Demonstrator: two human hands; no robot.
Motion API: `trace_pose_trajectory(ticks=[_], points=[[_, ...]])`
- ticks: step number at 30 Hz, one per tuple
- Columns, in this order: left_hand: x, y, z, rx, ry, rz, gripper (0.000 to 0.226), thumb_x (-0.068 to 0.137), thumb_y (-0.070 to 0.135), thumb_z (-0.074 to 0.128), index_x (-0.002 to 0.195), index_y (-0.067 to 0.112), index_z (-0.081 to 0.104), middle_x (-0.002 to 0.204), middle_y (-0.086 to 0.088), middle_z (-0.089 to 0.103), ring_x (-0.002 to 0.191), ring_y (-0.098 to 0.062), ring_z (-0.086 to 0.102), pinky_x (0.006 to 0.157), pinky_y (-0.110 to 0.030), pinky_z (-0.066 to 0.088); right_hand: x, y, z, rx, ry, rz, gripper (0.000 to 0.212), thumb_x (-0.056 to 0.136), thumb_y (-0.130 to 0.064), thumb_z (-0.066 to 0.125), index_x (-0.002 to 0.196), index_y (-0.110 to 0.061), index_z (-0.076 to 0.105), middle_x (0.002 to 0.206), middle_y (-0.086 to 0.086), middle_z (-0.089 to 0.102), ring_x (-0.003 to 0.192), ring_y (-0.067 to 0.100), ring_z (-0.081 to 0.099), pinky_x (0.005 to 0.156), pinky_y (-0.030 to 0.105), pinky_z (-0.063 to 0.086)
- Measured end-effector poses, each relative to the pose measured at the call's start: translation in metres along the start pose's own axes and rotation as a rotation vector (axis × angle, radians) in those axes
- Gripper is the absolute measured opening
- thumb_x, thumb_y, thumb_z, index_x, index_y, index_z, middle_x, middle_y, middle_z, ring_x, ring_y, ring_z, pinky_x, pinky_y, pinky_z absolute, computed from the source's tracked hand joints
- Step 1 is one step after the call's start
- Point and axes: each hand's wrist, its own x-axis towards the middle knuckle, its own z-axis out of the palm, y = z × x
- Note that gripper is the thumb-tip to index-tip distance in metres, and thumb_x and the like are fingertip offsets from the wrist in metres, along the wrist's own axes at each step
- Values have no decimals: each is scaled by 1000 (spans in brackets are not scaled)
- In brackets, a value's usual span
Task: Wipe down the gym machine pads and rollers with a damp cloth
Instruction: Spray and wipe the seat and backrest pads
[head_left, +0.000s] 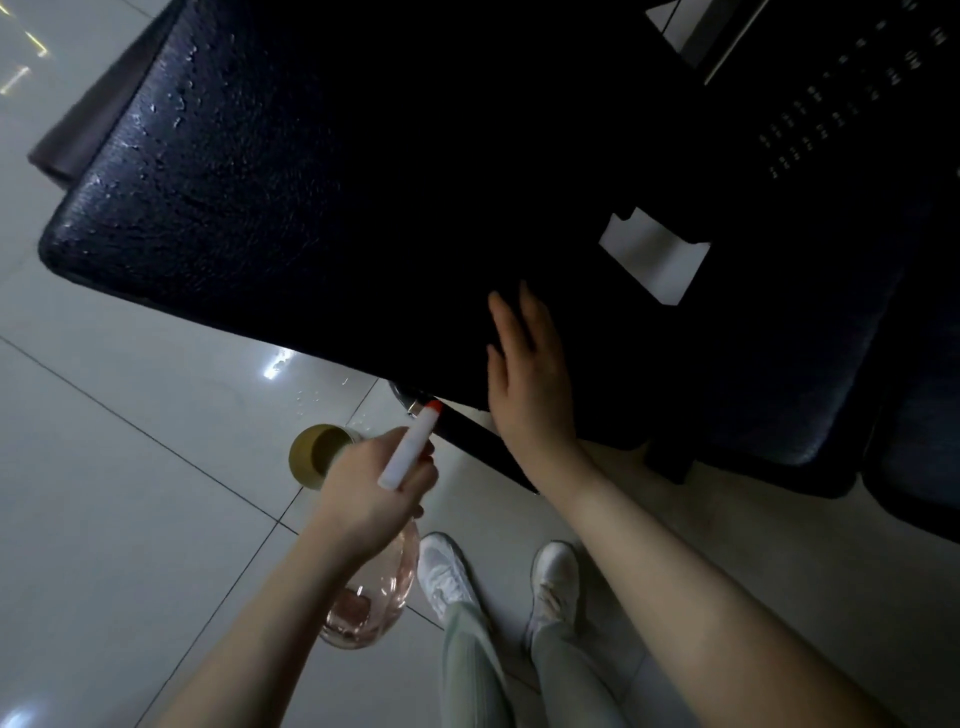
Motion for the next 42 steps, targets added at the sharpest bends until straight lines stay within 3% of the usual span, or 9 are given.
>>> trace_pose_trajectory(ticks=[3,8,12,18,21,25,30,37,42], points=[[-4,-2,1,10,17,-4,14,93,19,59,80,15,55,72,-8,63,56,-16,64,54,-23,53,-29,37,-13,-54,-42,-11,44,96,-26,39,139,-14,38,145,19,38,133,33,38,104,39,39],[-11,0,-2,-27,14,-6,27,75,39,48,83,16,57,76,-7,66,56,-12,65,60,-36,57,-79,50,-16,-80,36,200,43,94,-19,41,136,-9,44,139,22,45,126,39,45,97,48,44],[-17,-4,-2,-82,39,-25,39,66,56,45,80,21,55,73,-5,65,54,-11,65,59,-37,57,-50,4,8,27,142,237,42,92,-10,45,134,-6,49,142,21,42,131,35,39,105,42,38],[-20,-11,3,-80,49,-52,24,81,37,54,80,14,56,72,-7,63,56,-17,66,53,-23,52,-32,6,13,-141,-12,-368,43,92,-10,49,135,-10,44,140,17,42,129,31,39,106,40,39],[-22,-14,0,-100,52,-66,26,78,37,53,78,12,56,70,-7,62,55,-19,67,58,-38,56,-48,61,-7,-255,-75,-573,44,92,-9,52,134,-15,41,141,13,36,130,30,39,101,44,43],[-25,-14,-3,-95,70,-60,25,76,39,50,79,15,57,71,-5,62,55,-16,68,61,-42,57,-65,99,-26,-358,-111,-679,40,89,-7,45,128,-16,45,135,12,40,124,31,42,94,50,48],[-25,-18,2,-95,98,-61,28,77,41,49,79,13,57,70,-6,65,55,-15,68,63,-45,58,-47,69,-12,-310,-108,-740,36,92,-6,46,127,-15,48,139,10,39,128,31,40,102,47,40],[-27,-20,17,-116,84,-74,51,62,59,41,85,18,57,80,-9,67,57,-17,67,63,-46,57,-26,44,1,-459,-169,-1055,32,94,-5,50,124,-10,59,142,9,48,133,31,39,105,45,37],[-28,-18,26,-115,84,-120,30,76,39,51,87,12,59,82,-12,69,60,-22,68,68,-47,57,-52,89,-25,-421,-167,-933,43,102,-6,30,101,-10,73,126,9,62,123,28,44,95,41,43]])
